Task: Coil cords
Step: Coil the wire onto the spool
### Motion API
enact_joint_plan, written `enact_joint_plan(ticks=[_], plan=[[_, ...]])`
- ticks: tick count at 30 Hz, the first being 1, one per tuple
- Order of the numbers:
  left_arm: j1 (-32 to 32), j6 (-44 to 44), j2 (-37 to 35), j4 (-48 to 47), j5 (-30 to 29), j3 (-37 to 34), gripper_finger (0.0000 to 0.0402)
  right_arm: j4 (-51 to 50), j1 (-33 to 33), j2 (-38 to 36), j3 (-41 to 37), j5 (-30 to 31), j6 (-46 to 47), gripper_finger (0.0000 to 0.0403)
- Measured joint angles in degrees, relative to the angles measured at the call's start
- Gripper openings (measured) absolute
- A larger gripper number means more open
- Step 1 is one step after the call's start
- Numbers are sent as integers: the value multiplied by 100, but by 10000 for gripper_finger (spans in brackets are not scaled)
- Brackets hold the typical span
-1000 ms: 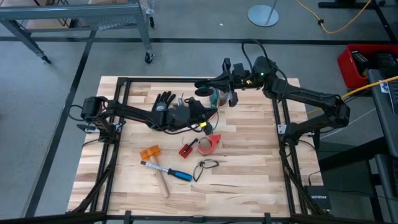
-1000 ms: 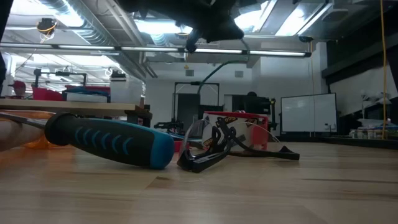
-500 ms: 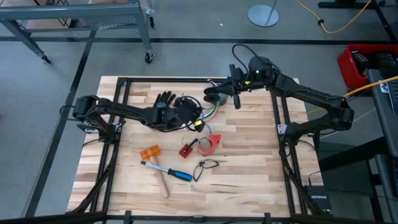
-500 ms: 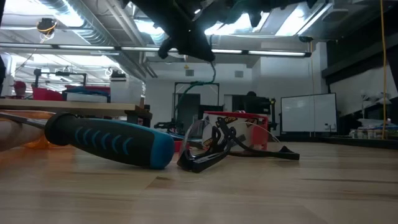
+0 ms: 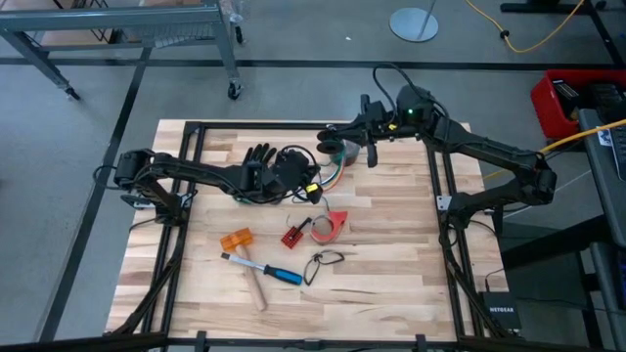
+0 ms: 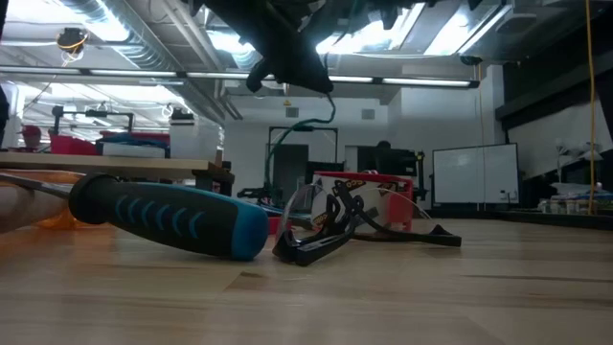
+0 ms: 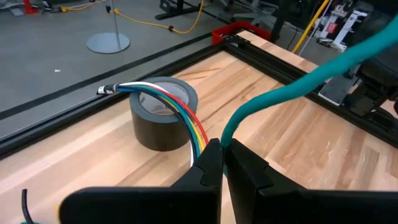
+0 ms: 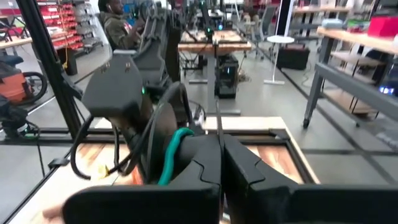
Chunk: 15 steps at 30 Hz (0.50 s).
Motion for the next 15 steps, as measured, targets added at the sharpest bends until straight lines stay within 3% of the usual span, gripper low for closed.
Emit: enact_joint_plan(ticks=[15], plan=[[5,38,4,-16,0,0,0,544,0,2,0,-153,347,1]])
